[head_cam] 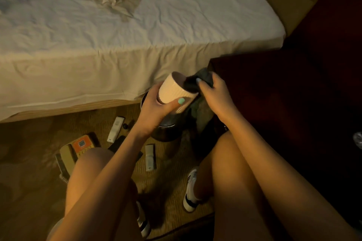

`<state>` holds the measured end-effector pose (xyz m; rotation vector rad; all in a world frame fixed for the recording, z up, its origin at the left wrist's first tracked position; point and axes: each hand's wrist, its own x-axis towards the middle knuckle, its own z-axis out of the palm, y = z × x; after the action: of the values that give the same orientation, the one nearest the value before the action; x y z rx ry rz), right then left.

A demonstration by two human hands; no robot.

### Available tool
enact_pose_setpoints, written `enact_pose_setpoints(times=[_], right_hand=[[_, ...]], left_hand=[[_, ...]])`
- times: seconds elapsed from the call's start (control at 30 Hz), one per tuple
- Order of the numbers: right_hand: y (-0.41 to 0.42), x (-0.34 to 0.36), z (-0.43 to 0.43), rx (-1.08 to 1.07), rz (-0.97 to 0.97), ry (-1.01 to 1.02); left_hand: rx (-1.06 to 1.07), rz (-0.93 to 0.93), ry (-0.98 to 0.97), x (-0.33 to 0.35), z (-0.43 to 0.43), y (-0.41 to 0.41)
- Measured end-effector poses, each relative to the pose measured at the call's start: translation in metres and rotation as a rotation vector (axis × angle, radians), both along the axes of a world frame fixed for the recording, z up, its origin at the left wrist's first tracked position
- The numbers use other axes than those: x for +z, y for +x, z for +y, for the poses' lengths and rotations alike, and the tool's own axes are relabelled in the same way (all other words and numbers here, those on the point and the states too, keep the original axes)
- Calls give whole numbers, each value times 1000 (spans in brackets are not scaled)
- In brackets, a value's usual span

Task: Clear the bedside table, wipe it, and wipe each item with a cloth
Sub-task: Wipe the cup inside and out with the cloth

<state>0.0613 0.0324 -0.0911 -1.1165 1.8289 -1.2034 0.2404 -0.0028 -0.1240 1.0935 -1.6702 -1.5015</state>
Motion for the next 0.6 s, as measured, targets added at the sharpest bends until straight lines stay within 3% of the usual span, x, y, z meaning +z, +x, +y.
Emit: enact_pose_setpoints(times=[0.17,0.33,0.47,0.6], right_hand=[[-28,54,42,-19,-2,-63],[-62,91,104,-162,124,-64],[-90,108,160,-233,145,-79],[-118,117,211,-294,145,-72]], left_hand=[[62,75,25,28,36,-32],[-160,30,-106,57,66,-81],[-193,82,-170,75,104,-117],[-300,21,-209,93,144,-153]])
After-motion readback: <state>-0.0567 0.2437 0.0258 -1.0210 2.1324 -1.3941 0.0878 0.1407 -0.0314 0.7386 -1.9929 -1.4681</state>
